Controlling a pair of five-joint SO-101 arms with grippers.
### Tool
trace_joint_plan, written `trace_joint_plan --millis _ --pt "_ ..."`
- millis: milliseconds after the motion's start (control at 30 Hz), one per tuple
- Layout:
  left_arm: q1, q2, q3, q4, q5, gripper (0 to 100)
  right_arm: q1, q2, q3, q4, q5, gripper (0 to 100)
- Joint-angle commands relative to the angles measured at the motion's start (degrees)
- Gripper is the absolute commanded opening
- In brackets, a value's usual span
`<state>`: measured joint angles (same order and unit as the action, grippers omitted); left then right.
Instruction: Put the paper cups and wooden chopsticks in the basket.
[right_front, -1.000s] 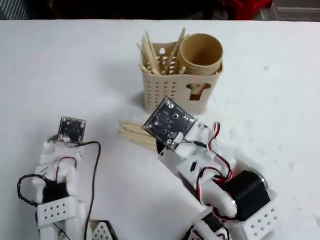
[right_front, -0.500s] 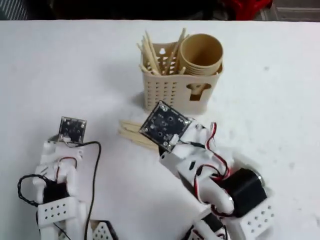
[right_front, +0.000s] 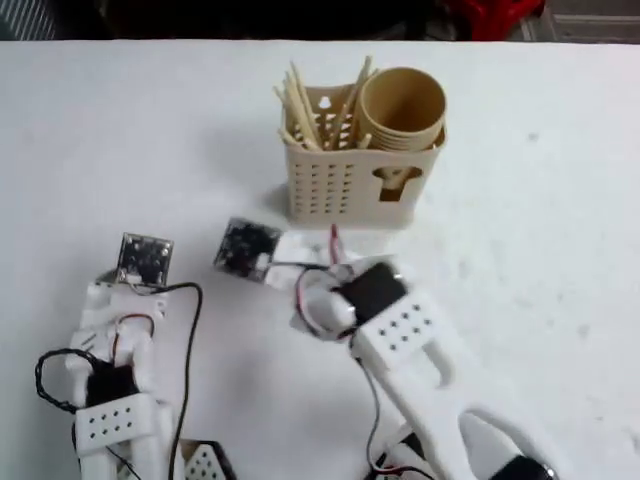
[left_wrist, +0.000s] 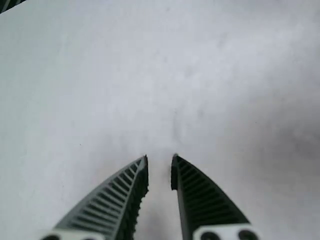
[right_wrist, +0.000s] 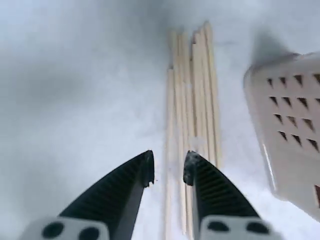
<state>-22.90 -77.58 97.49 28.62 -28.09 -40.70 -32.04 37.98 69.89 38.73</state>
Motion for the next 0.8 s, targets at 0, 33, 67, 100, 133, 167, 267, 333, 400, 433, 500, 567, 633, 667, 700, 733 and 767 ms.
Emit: trace_joint_plan --millis 0,33,67,100,133,167,267,333,400,433,500,567,633,667,700,733,767 --pt "0.8 -0.7 -0.4 -1.1 0.4 9 -4.7 3.2 3.8 -6.5 0.8 10.4" --pt "0.8 -0.7 -0.4 -1.1 0.4 9 -5.5 4.5 5.8 -9.6 0.8 9.8" --pt "0.8 -0.7 -0.4 -1.1 0.4 9 -5.7 5.8 7.6 -12.5 0.9 8.4" --pt "0.8 -0.7 -0.4 -1.1 0.4 9 -5.6 7.3 8.9 -15.3 1.0 6.6" --pt "0.8 -0.7 -0.4 -1.1 0.4 9 -5.2 8.7 9.9 -17.6 1.2 5.0" --pt "0.8 -0.7 -0.4 -1.1 0.4 9 -4.7 10.0 10.5 -19.6 1.3 4.0" --pt "0.8 -0.7 -0.4 -1.1 0.4 9 -3.5 13.1 11.0 -22.5 1.4 7.3" --pt "0.8 -0.7 -0.4 -1.1 0.4 9 -3.0 15.0 11.0 -23.7 1.3 11.3" --pt "0.8 -0.7 -0.4 -1.1 0.4 9 -2.1 17.2 11.1 -25.4 1.3 13.5" --pt "0.8 -0.7 -0.4 -1.1 0.4 9 -1.5 18.4 11.0 -26.7 1.3 13.3" --pt "0.8 -0.7 -0.4 -1.1 0.4 9 0.5 20.7 10.8 -28.8 1.3 12.6" --pt "0.8 -0.7 -0.4 -1.1 0.4 9 2.1 22.1 10.7 -30.1 1.3 12.7" --pt "0.8 -0.7 -0.4 -1.1 0.4 9 2.7 23.0 10.7 -30.5 1.4 12.7" --pt "0.8 -0.7 -0.4 -1.1 0.4 9 2.6 23.2 10.7 -30.5 1.4 12.7" --pt "0.8 -0.7 -0.4 -1.1 0.4 9 2.6 23.3 10.7 -30.5 1.4 12.7" --pt "0.8 -0.7 -0.4 -1.1 0.4 9 2.6 23.4 10.7 -30.5 1.4 12.7" --pt "0.8 -0.7 -0.4 -1.1 0.4 9 2.7 23.5 10.7 -30.4 1.4 12.7"
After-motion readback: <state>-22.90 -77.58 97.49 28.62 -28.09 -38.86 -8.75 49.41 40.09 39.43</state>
